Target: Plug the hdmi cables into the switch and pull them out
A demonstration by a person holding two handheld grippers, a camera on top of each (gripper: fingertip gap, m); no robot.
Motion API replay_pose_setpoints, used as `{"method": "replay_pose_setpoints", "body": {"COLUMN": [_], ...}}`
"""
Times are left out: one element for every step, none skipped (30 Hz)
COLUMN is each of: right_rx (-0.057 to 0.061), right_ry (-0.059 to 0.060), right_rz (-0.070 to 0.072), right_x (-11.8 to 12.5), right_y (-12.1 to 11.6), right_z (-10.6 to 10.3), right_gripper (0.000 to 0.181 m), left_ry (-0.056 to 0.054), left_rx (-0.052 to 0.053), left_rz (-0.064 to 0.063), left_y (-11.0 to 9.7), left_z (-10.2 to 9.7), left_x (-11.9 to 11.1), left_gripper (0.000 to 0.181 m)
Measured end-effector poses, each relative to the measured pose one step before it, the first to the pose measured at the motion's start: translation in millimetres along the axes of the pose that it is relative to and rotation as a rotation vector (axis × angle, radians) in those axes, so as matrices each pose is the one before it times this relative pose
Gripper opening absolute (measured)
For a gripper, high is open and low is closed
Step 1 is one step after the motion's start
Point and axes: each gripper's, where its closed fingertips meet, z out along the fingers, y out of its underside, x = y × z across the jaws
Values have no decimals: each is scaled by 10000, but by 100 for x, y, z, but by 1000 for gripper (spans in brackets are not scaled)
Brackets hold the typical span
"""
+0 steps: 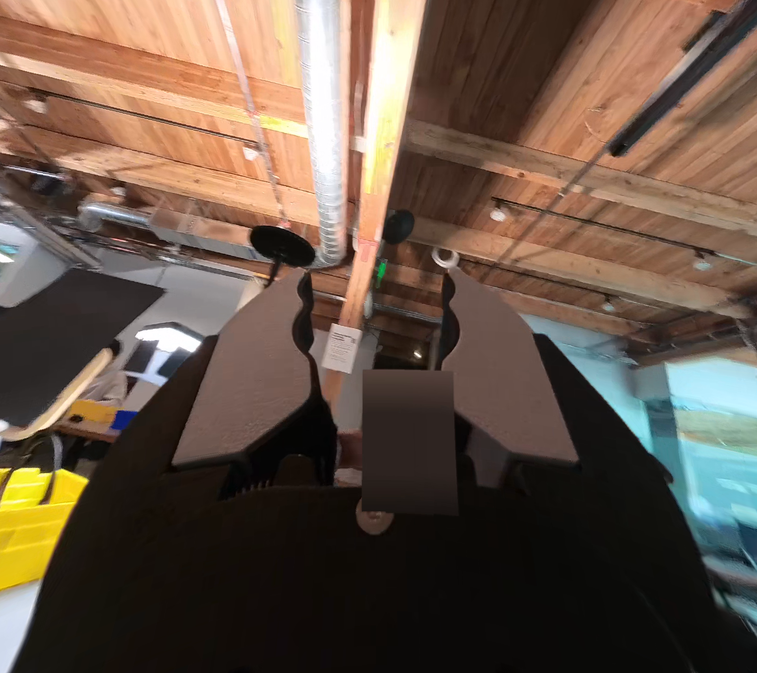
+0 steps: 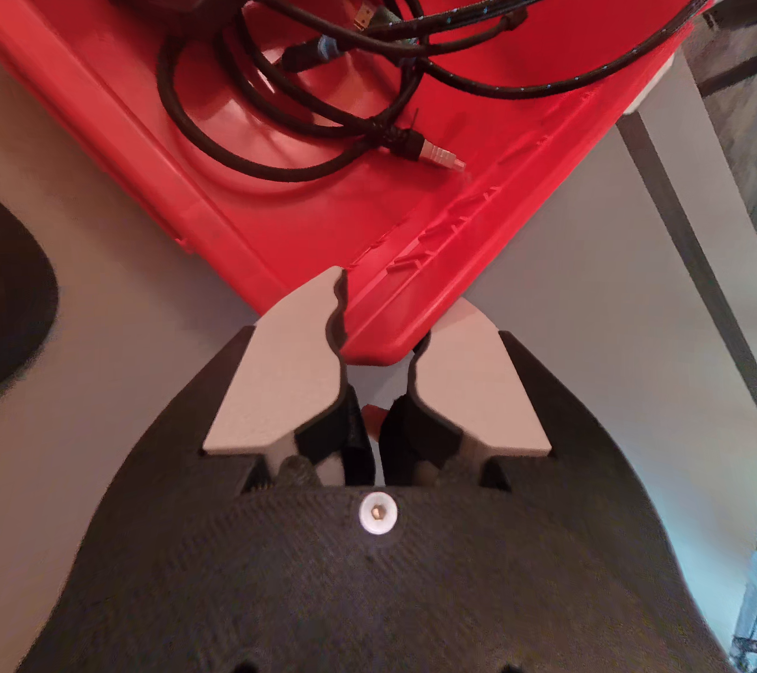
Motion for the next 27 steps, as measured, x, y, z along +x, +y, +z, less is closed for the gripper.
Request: {"method": "replay_pose_setpoints", "body": {"right_rx": [47,61,64,54,56,53,41,30,29,29,39,50,56,51,40,10,-32,-63,-20,-10,14,24,31,42,42,57,82], "right_ry": [-20,-63,-94,-89,-86,-76,-56,-47,-39,-29,-38,-38,-36,-30,-36,-31,-14,-19,-53,-25,-6,-62,-76,-70,-49,-55,-80], "right_rz": [-152,-114,-97,-91,-93,-80,-67,-64,-77,-80,-65,-58,-62,-74,-82,-97,-125,-127,-97,-60,-97,-68,-21,-28,-51,-78,-72], "right_x": [-293,-301,-329,-326,-335,-320,-324,-332,-349,-356,-349,-337,-299,-257,-216,-191,-142,-120,-165,-113,-36,-41,-29,-23,-4,-16,-54], "right_y": [-506,-523,-518,-512,-503,-499,-467,-455,-453,-458,-461,-461,-450,-435,-422,-402,-368,-342,-399,-386,-382,-386,-378,-385,-379,-396,-410], "right_z": [204,198,192,178,177,167,164,134,126,115,115,136,146,165,170,195,194,178,173,210,230,242,259,257,266,261,253], "right_gripper": [27,27,27,27,27,27,27,27,27,28,27,27,27,27,27,27,28,27,28,27,27,27,27,27,27,27,27], "left_ry": [-630,-583,-513,-440,-354,-256,-162,-87,-55,-44,-34,-36,-22,-12,-1,11,17,34,33,33,55,66,66,86,128,159,154], "left_rx": [451,559,559,480,383,298,225,161,100,56,35,35,25,9,-4,-9,-10,-35,-79,-115,-136,-143,-147,-160,-191,-236,-263], "left_rz": [-126,-267,-389,-440,-406,-309,-193,-79,18,80,106,103,103,93,67,37,20,31,42,55,70,81,76,71,65,57,57], "left_y": [-645,-852,-950,-942,-888,-810,-714,-652,-560,-429,-350,-277,-243,-173,-80,-88,-55,29,123,203,265,324,354,418,486,556,595], "left_z": [-276,-353,-384,-348,-298,-235,-160,-94,-30,-7,-10,13,-8,5,13,6,2,31,50,68,91,101,116,131,158,145,153], "left_x": [-1212,-1232,-1229,-1195,-1105,-943,-755,-573,-478,-434,-350,-348,-249,-216,-188,-134,-80,-31,7,52,83,88,98,155,292,425,369], "left_gripper": [59,59,58,57,55,53,51,50,49,48,48,47,46,46,45,45,44,44,44,44,44,43,43,43,43,43,42]}}
